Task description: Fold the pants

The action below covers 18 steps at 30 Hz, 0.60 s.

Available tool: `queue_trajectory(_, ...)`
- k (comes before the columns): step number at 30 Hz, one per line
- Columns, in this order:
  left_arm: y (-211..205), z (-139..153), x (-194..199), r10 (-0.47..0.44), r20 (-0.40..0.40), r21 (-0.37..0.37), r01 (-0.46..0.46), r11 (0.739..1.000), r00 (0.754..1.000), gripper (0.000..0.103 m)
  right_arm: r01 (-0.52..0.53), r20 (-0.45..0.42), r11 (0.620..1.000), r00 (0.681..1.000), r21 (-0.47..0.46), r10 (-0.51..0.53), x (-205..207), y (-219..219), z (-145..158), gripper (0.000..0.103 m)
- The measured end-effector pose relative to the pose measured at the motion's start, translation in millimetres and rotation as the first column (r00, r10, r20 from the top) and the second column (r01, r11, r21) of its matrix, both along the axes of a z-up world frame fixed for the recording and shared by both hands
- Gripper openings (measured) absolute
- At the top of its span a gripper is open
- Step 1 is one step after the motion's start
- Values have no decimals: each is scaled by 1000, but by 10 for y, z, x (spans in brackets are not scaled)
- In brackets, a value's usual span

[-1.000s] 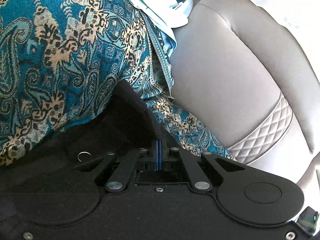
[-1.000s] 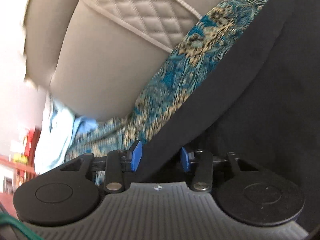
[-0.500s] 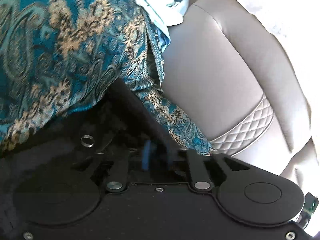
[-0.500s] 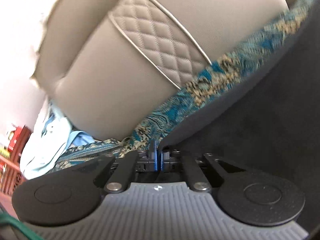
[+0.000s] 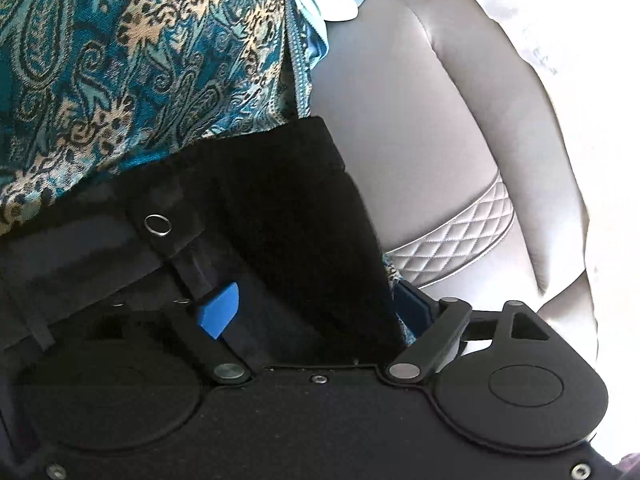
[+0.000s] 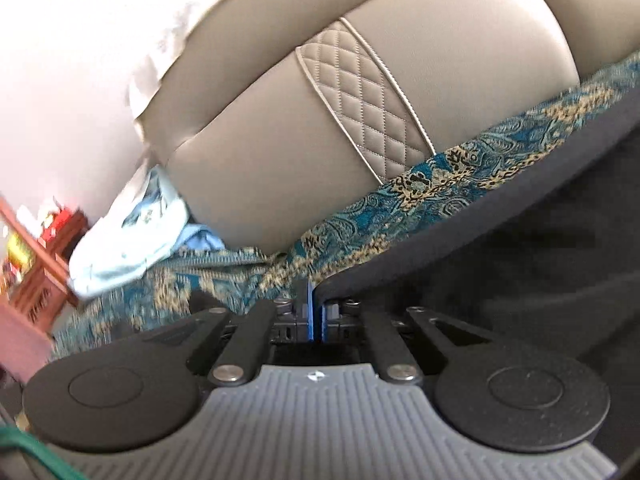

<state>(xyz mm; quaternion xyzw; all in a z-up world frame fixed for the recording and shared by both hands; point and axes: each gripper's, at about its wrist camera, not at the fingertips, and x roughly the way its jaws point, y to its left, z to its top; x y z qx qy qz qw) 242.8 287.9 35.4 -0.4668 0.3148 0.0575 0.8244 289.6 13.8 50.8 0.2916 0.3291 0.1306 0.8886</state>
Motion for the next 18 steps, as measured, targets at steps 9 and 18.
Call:
queue_trajectory(9,-85,-42,35,7,-91,70,-1,998,996,94,-13,24,999,1000,-41,14,-587,47,-145,7)
queue_trajectory(18,45,-103,-415,157,-86,89,-150,985,984,7,2,63,999,998,-49,1,-1025,24,-214,11)
